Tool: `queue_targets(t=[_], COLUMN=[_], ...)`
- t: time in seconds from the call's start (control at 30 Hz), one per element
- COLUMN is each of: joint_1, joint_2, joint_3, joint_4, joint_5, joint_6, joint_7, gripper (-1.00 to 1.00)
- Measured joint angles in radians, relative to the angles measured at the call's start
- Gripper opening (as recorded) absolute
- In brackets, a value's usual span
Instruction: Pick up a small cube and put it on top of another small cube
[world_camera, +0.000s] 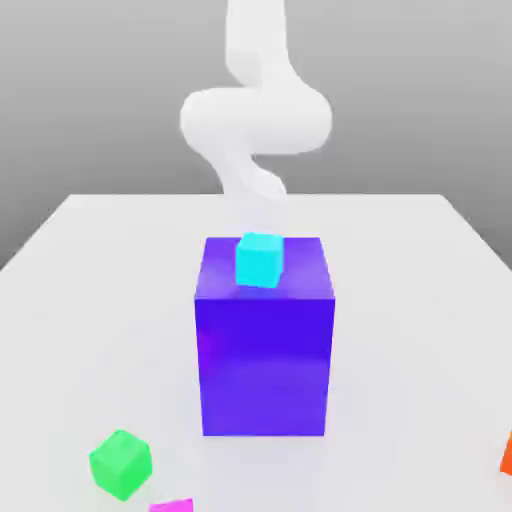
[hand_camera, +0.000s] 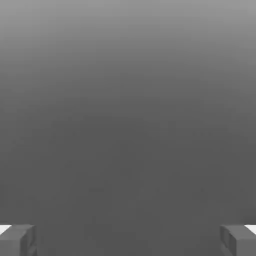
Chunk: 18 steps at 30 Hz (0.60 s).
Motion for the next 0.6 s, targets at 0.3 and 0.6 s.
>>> queue_targets(t=[0.3,0.6], joint_1=[0.043,0.047], joint_2=[0.332,0.659], joint_3=[-0.083,-0.130], joint_4=[0.017,0.034], joint_5=[0.048,0.113], joint_6=[0.089,0.176], joint_7=[-0.135,-0.281], gripper=[0.00,0.00])
